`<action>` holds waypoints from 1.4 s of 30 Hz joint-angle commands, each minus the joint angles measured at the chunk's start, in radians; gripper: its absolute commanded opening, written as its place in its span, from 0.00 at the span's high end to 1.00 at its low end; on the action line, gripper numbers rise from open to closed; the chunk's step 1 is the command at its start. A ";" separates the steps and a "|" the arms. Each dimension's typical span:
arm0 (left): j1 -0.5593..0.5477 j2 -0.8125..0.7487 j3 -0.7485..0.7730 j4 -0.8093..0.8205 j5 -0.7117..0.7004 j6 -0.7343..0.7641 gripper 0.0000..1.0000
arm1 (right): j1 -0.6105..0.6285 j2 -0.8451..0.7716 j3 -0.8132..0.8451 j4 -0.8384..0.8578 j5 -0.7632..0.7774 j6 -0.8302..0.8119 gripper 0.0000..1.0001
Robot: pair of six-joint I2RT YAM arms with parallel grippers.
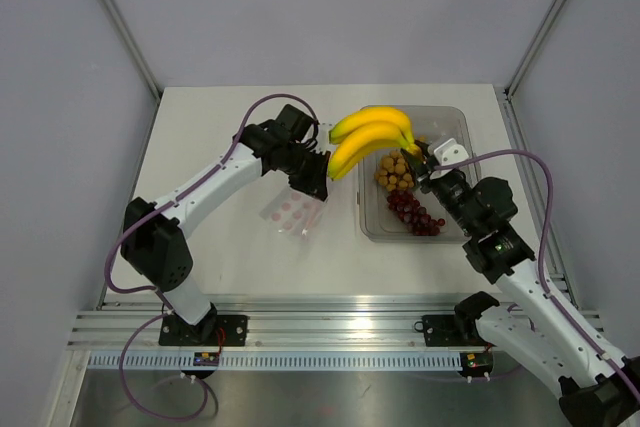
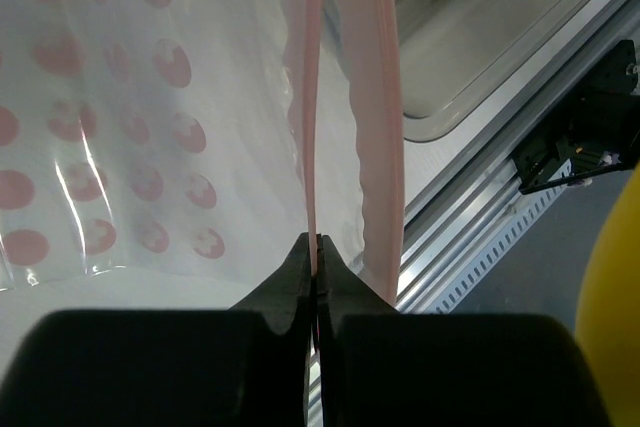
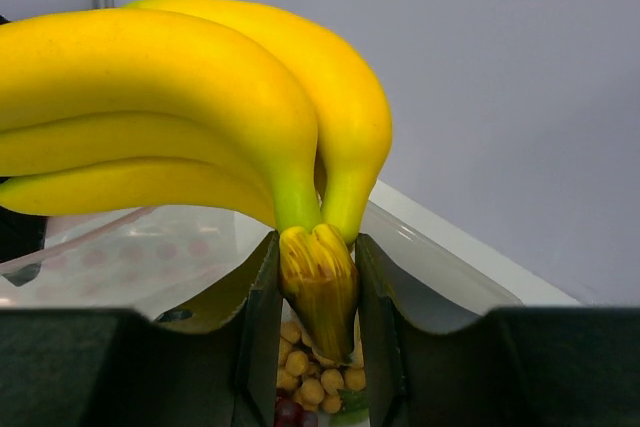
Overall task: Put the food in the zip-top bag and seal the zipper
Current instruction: Pick up the fake fruit from the bin, then place the fake fruit in the zipper food storage bag.
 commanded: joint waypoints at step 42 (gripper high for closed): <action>0.170 -0.045 0.062 0.066 0.481 -0.031 1.00 | 0.451 0.168 -0.141 0.199 0.595 -0.540 1.00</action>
